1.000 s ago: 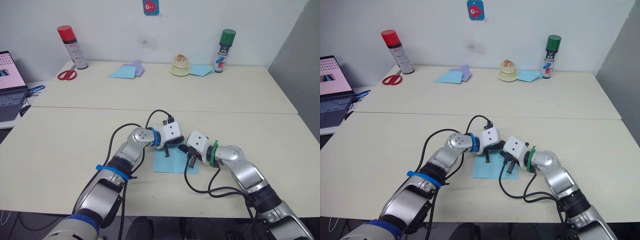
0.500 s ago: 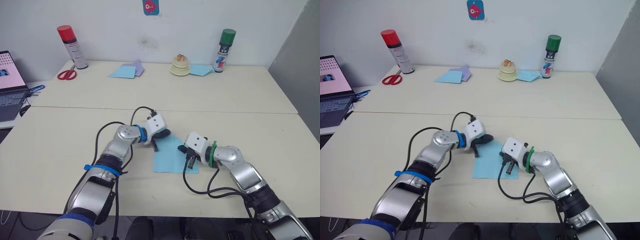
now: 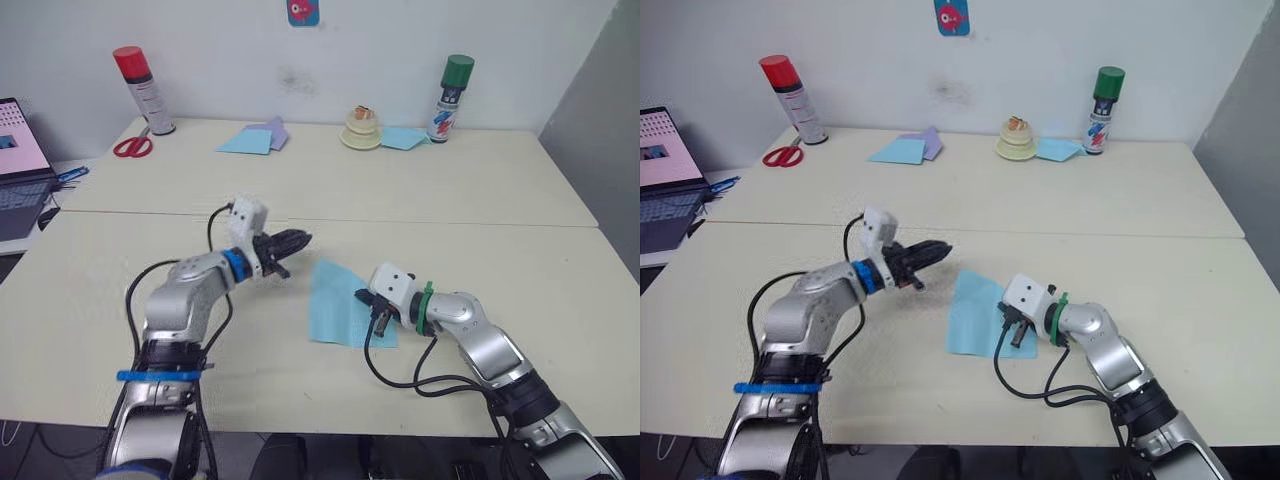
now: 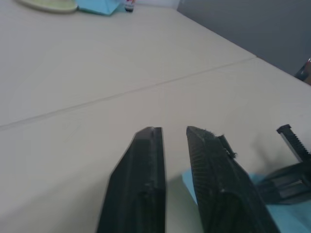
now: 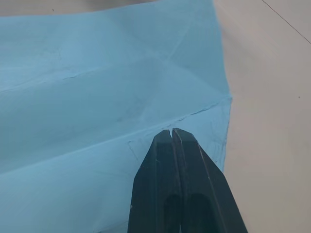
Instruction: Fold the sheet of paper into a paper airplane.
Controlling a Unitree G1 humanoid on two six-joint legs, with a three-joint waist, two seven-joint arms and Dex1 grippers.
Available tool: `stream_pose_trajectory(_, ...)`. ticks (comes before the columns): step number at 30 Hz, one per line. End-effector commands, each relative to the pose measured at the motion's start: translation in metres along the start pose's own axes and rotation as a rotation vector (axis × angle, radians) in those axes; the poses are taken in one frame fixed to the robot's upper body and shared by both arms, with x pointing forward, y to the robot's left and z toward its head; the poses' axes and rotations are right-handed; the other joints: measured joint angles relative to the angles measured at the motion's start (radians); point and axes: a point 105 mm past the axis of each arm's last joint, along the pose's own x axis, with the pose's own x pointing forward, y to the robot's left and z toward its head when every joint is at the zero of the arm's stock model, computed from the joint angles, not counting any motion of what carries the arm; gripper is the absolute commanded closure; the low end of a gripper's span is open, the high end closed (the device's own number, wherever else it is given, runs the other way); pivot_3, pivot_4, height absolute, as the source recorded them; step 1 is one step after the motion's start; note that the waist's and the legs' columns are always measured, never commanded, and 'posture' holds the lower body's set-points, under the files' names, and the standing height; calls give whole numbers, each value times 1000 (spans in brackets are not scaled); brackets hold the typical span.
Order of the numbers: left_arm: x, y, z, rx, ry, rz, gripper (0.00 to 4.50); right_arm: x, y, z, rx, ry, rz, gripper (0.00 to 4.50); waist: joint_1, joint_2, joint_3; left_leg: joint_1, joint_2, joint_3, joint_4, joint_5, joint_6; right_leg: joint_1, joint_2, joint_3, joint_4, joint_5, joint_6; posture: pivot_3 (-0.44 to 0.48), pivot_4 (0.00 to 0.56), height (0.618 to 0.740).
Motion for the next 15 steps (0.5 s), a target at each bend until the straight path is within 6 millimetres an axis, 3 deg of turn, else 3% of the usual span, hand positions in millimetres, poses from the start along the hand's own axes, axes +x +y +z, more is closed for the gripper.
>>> stream_pose_trajectory(1,-4,-14,3,-94,-36,-28,2293,2,12,-21,30,86,44,4500,0,0,0,0,0,0,0,0,0,0,0,0,0,0,0,0,150,729)
stream_pose_trajectory(4,0,-17,-10,-139,-11,-18,1362,2,13,-21,26,86,51,4500,1,0,0,0,-1,0,0,0,0,0,-1,1,0,0,0,0,150,729)
stream_pose_trajectory(15,28,-16,-39,-25,89,17,1362,2,13,-20,19,87,62,4500,1,0,0,0,-1,1,0,0,0,0,-1,1,-1,0,0,0,150,729)
